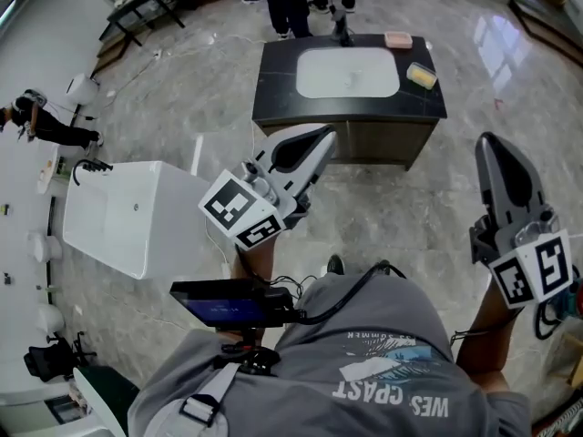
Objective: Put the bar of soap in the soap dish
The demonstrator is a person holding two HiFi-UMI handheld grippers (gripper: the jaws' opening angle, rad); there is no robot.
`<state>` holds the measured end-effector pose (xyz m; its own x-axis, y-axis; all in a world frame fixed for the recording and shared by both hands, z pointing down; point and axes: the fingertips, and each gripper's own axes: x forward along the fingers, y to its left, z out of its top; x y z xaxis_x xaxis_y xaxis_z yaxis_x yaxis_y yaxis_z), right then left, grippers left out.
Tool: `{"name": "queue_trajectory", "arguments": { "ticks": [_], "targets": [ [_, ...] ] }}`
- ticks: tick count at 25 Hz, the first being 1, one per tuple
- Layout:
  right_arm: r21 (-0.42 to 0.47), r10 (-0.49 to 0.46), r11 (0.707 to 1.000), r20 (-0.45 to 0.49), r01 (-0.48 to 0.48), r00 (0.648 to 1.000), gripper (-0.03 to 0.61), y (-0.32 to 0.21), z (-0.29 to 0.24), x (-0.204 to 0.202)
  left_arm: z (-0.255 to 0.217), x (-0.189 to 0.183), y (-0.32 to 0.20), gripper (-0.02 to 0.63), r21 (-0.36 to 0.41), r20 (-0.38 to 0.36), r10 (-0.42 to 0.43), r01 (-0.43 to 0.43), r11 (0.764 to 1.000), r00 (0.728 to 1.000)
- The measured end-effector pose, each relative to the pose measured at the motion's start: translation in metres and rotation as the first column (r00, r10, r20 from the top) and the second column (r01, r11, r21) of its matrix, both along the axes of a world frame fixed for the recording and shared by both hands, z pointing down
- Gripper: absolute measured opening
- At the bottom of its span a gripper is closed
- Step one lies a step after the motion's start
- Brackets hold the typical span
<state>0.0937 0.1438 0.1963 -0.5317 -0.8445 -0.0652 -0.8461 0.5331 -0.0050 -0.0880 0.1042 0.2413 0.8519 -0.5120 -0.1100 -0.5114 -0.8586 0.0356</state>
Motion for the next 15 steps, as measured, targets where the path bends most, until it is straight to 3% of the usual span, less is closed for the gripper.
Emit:
{"name": "queue_trajectory", "arguments": {
  "ticks": [15],
  "targets": [
    [-0.026,0.030,0.999,-0.006,-0.030,1.000,0.008,-0.004,0.011,-0.030,0.007,-0.026,-0.002,0.006,-0.013,-0.006,0.040,-0.040,0.999,0.999]
  ]
}}
